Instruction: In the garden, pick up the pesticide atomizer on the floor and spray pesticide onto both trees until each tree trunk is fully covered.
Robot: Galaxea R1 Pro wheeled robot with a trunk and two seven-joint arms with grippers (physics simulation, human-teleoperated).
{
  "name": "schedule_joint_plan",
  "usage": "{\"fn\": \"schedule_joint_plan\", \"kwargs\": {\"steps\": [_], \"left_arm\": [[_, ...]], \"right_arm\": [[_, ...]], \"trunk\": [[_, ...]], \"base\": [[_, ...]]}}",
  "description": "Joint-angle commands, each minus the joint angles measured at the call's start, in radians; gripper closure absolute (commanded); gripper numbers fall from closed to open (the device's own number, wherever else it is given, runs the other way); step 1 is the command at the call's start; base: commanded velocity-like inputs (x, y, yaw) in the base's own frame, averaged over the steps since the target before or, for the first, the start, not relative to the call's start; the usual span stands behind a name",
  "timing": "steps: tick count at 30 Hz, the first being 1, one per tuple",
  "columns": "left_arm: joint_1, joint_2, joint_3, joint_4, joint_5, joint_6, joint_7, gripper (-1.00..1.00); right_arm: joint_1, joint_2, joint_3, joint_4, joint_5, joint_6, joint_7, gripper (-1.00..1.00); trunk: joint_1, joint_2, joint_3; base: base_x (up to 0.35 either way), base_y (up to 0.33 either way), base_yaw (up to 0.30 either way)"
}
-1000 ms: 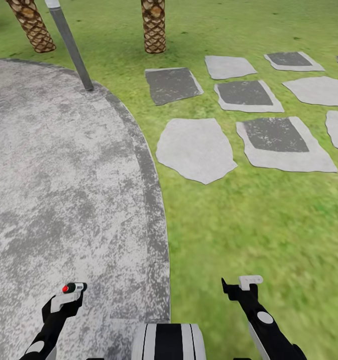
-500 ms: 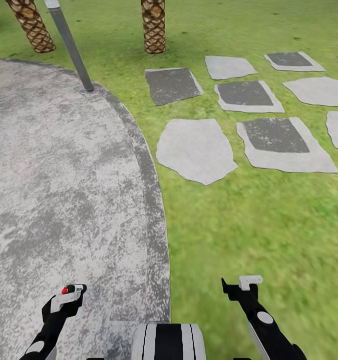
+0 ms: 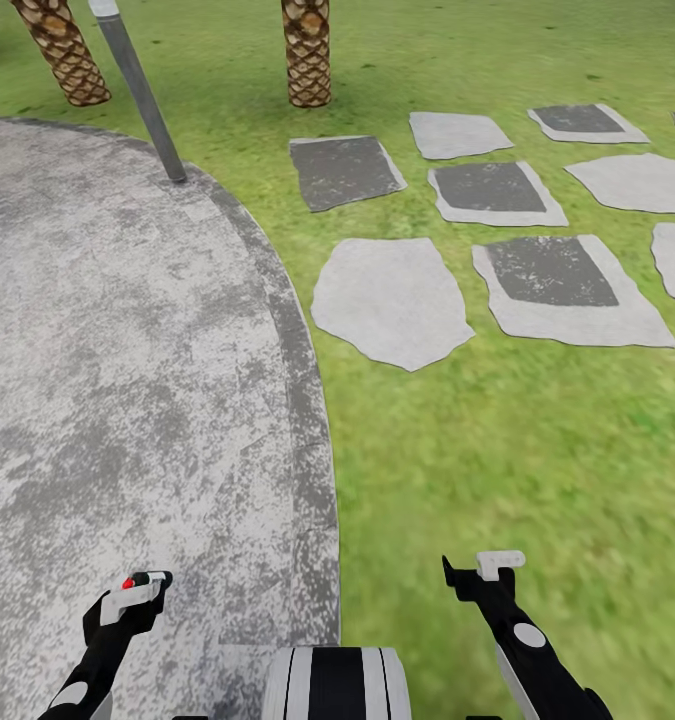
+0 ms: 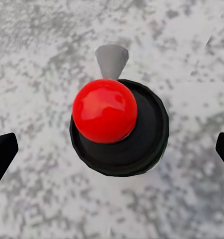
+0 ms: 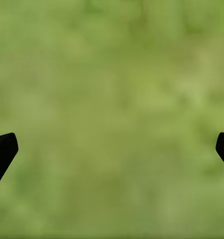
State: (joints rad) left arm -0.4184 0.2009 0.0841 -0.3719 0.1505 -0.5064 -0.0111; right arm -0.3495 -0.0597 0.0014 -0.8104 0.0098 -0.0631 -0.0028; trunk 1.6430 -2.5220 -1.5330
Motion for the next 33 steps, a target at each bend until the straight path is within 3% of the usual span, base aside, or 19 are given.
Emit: {"fn": "schedule_joint_plan", "kwargs": {"steps": [1, 20, 21, 27, 33], "left_arm": [[0.000, 0.000, -0.001, 0.001, 0.006, -0.003, -0.001, -1.00], [0.000, 0.004, 0.004, -0.001, 0.006, -0.005, -0.001, -1.00], [0.000, 0.004, 0.005, -0.001, 0.006, -0.005, -0.001, 1.00], [0.000, 0.001, 0.000, -0.006, 0.006, -0.005, -0.003, 1.00], [0.000, -0.001, -0.002, -0.075, 0.006, 0.002, -0.001, 1.00]], "right_arm": [[0.000, 0.000, 0.000, 0.000, 0.001, -0.003, -0.001, -1.00], [0.000, 0.000, 0.000, 0.002, 0.001, -0.003, 0.000, -1.00], [0.000, 0.000, 0.000, 0.003, 0.001, -0.003, 0.000, -1.00], [0.000, 0.000, 0.000, 0.004, 0.001, -0.003, 0.000, -1.00], [0.000, 0.000, 0.000, 0.004, 0.001, -0.003, -0.001, -1.00]], "trunk": [[0.000, 0.000, 0.000], [0.000, 0.000, 0.005], [0.000, 0.000, 0.005], [0.000, 0.000, 0.005], [0.000, 0.000, 0.005]], "base": [[0.002, 0.000, 0.000], [0.000, 0.000, 0.000], [0.000, 0.000, 0.000], [0.000, 0.000, 0.000], [0.000, 0.000, 0.000]]}}
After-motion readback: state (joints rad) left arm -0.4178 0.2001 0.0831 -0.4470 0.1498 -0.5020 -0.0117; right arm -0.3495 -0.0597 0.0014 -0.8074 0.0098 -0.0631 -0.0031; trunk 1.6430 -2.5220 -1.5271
